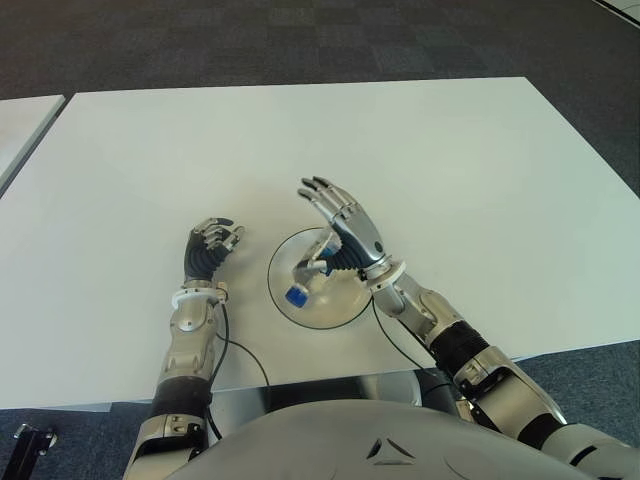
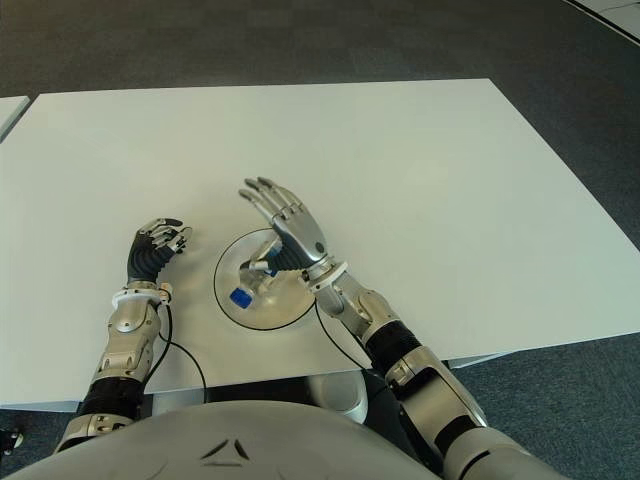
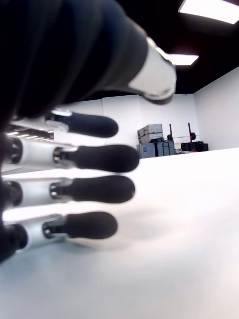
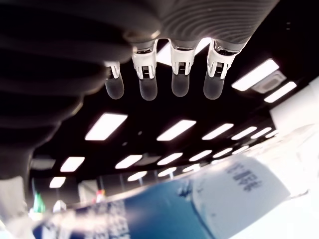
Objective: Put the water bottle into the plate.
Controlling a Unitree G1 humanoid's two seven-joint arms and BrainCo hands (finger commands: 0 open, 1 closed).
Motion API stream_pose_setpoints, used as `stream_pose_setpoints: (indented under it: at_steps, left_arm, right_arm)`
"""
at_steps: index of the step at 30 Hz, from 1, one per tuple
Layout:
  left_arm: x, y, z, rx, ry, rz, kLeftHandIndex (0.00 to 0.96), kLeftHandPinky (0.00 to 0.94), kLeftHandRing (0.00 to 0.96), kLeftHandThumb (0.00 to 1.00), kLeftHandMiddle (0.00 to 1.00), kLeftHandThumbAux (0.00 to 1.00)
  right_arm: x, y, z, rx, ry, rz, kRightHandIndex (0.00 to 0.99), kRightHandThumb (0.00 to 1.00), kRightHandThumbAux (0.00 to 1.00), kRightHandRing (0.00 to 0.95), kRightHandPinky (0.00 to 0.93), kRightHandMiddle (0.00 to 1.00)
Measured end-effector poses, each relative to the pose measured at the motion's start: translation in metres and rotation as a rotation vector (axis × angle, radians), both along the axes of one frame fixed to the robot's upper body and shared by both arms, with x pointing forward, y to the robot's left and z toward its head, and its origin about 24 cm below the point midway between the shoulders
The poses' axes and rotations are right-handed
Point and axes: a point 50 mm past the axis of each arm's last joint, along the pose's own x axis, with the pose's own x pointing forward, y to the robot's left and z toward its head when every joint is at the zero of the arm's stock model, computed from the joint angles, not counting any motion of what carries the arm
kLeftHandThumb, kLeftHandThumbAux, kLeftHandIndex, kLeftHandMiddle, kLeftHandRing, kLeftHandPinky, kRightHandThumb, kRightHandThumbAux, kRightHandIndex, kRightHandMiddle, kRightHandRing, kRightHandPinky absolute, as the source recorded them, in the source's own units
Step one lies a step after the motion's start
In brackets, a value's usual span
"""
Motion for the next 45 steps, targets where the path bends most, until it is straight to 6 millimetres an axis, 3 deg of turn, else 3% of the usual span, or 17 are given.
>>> stream_pose_setpoints:
  at_steps: [5,9,12,15,18,20,21,24,27,31,33,37,45]
  left_arm:
    - [0.001,0.000,-0.001,0.004,-0.011,-0.003,0.435,0.621,0.637,0.708,0.656,0.711]
    - [0.001,0.000,-0.001,0.004,-0.020,-0.005,0.435,0.627,0.639,0.708,0.657,0.711]
    - [0.001,0.000,-0.001,0.003,-0.019,-0.008,0.435,0.629,0.639,0.708,0.658,0.711]
    - [0.001,0.000,-0.002,0.002,-0.021,-0.011,0.435,0.626,0.641,0.707,0.659,0.711]
    - [0.001,0.000,-0.002,-0.001,-0.025,-0.011,0.435,0.623,0.641,0.707,0.659,0.711]
    - [0.000,0.000,-0.002,-0.001,-0.027,-0.010,0.435,0.618,0.639,0.707,0.659,0.711]
    - [0.000,0.000,-0.002,0.000,-0.027,-0.009,0.435,0.621,0.640,0.707,0.659,0.711]
    - [0.000,0.001,-0.002,0.002,-0.027,-0.009,0.435,0.625,0.641,0.707,0.659,0.711]
    - [0.000,0.001,-0.002,0.002,-0.027,-0.010,0.435,0.629,0.643,0.707,0.662,0.711]
    - [0.000,0.001,-0.002,0.002,-0.028,-0.010,0.435,0.636,0.649,0.707,0.668,0.712]
    - [0.000,0.001,-0.002,0.002,-0.029,-0.011,0.435,0.635,0.650,0.707,0.669,0.712]
    - [0.001,-0.001,-0.001,0.006,-0.024,-0.017,0.435,0.631,0.651,0.707,0.668,0.713]
    - [0.002,-0.001,0.001,0.017,-0.006,-0.009,0.435,0.619,0.645,0.708,0.664,0.713]
  right_arm:
    - [0.004,-0.010,0.003,0.169,0.035,-0.098,0.028,0.413,0.776,0.054,0.138,0.020]
    - [0.002,-0.012,0.001,0.283,0.065,-0.169,0.146,0.503,0.822,0.176,0.258,0.132]
    - [0.001,-0.016,0.000,0.358,0.086,-0.229,0.180,0.533,0.838,0.213,0.288,0.170]
    - [0.003,-0.021,0.000,0.400,0.102,-0.262,0.245,0.580,0.887,0.314,0.331,0.332]
    - [0.007,-0.029,0.000,0.462,0.132,-0.314,0.271,0.597,0.910,0.370,0.350,0.425]
    - [0.009,-0.033,0.000,0.490,0.145,-0.342,0.308,0.708,0.809,0.412,0.395,0.463]
    - [0.010,-0.035,0.000,0.503,0.151,-0.354,0.353,0.758,0.764,0.482,0.445,0.471]
    - [0.012,-0.040,0.000,0.563,0.170,-0.392,0.409,0.817,0.709,0.595,0.551,0.481]
    - [0.014,-0.046,-0.003,0.609,0.199,-0.434,0.430,0.836,0.689,0.679,0.677,0.487]
    - [0.015,-0.053,-0.012,0.641,0.254,-0.484,0.441,0.843,0.681,0.749,0.773,0.489]
    - [0.015,-0.056,-0.016,0.652,0.282,-0.507,0.443,0.844,0.679,0.772,0.803,0.490]
    - [0.018,-0.062,-0.023,0.712,0.355,-0.559,0.433,0.848,0.680,0.811,0.843,0.588]
    - [0.018,-0.068,-0.035,0.783,0.445,-0.596,0.436,0.850,0.677,0.847,0.868,0.598]
